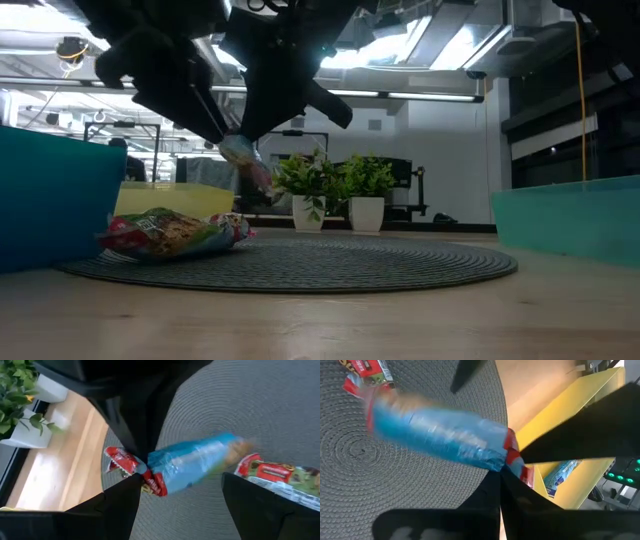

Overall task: Pick and place Granola Bars by type
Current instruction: Put the red granola bar into the green bin

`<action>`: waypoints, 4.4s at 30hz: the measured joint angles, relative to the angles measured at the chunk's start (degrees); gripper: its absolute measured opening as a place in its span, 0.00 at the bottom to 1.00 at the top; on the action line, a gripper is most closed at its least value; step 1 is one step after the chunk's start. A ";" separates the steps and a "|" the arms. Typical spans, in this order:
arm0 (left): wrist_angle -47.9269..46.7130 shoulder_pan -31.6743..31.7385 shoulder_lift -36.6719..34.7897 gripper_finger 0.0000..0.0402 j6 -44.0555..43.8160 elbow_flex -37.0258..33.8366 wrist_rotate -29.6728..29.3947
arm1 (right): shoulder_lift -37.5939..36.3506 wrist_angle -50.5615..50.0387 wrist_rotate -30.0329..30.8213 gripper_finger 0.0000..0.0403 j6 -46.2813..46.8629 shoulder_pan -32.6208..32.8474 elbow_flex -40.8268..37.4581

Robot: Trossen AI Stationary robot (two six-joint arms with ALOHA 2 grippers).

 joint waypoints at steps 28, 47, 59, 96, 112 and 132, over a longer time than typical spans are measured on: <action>-8.97 1.80 0.00 0.61 -3.04 0.00 -5.50 | 0.00 -2.02 6.44 0.00 0.52 0.70 0.00; -13.65 1.49 -2.47 0.61 -6.56 0.00 -3.69 | -0.08 -25.39 2.03 0.00 19.49 -1.13 11.83; -15.49 -0.08 -9.67 0.61 -6.46 0.00 -8.16 | -4.19 -43.14 -6.13 0.00 30.79 -4.98 23.51; -16.74 -0.74 -10.95 0.60 -5.02 0.00 -9.72 | -66.30 -38.57 2.37 0.00 69.95 2.71 -26.83; -16.72 -0.74 -10.95 0.60 -5.98 0.00 -9.77 | -82.63 -30.21 1.20 0.00 90.36 5.71 -60.37; -16.72 -1.35 -10.93 0.60 -7.09 0.00 -9.75 | -93.37 -32.80 4.76 0.00 110.69 8.31 -70.61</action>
